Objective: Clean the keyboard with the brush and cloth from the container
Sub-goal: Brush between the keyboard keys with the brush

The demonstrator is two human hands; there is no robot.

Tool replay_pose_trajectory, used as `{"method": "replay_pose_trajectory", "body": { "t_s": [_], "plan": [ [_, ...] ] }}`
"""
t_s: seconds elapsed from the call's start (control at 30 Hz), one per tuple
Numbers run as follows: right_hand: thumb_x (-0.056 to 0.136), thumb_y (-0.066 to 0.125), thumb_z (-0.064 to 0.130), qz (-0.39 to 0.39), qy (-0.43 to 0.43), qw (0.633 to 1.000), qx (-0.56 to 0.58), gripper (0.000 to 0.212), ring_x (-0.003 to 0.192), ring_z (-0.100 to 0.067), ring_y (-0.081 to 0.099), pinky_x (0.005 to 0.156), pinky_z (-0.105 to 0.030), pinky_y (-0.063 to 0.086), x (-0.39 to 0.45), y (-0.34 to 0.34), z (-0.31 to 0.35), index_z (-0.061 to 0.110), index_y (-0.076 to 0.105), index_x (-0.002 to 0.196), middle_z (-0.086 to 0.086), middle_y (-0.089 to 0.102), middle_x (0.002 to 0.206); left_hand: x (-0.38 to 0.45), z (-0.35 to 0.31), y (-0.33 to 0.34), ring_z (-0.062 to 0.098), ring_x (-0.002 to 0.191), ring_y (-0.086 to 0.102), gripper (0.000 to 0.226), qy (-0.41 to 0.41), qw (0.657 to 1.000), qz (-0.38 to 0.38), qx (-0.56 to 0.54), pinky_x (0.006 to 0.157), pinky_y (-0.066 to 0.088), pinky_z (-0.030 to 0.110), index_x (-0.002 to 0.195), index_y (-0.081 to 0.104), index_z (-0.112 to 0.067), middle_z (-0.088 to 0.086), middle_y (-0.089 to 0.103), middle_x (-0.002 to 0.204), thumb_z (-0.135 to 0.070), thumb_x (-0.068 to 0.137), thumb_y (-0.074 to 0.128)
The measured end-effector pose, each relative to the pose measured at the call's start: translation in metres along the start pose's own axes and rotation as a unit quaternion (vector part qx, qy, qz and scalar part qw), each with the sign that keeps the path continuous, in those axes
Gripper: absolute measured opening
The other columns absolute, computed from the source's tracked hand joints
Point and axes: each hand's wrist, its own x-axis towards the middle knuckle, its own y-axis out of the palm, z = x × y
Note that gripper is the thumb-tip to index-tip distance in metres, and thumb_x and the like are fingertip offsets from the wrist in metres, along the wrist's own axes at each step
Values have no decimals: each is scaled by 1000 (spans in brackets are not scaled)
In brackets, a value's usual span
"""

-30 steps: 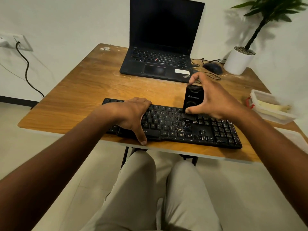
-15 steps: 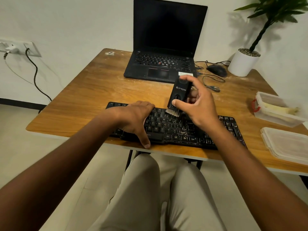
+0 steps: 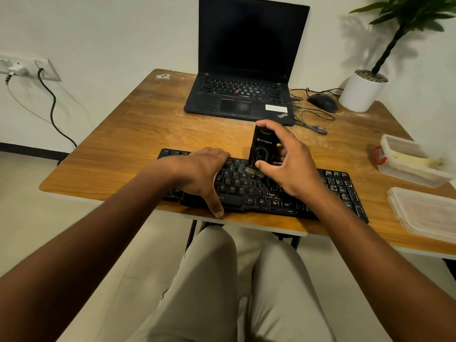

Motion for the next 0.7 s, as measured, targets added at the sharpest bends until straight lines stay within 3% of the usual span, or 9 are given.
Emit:
{"method": "replay_pose_trajectory", "body": {
  "t_s": [0.2,0.33,0.43,0.57,0.7],
  "plan": [
    [79,83,4,-20,-17,999,18,80,113,-9,63,82,-31,63,1,5,5,45,52,141,19,59,122,1,0,0,22,155,13,143,-3,1000,-1,-2,127,17,42,164,8,-24,-2,16,169,-54,55,97],
    [80,83,3,26,-16,999,41,80,106,3,63,79,-18,59,-10,5,8,52,53,135,22,59,122,1,0,1,21,156,12,142,-1,1000,-2,-3,126,17,41,164,8,-23,-2,15,170,-52,57,97],
    [81,82,6,26,-27,999,-15,78,102,13,58,77,-9,54,-4,3,5,48,51,140,23,58,119,0,-1,0,21,156,13,142,-3,1000,-2,-3,126,17,41,164,8,-23,-1,16,169,-51,57,97],
    [82,81,6,-10,-15,1000,-17,77,102,-3,63,79,-26,63,11,3,5,43,51,143,13,60,121,0,-2,-1,21,153,17,140,-2,1000,-4,-2,126,20,42,163,11,-22,-2,21,167,-51,56,97],
    [80,83,7,-29,-19,999,9,77,111,-5,61,86,-31,62,10,0,11,47,52,138,23,59,119,0,-1,-1,21,151,21,137,1,1000,-6,-4,126,23,43,161,15,-23,-2,25,164,-52,55,97]
  ]
}}
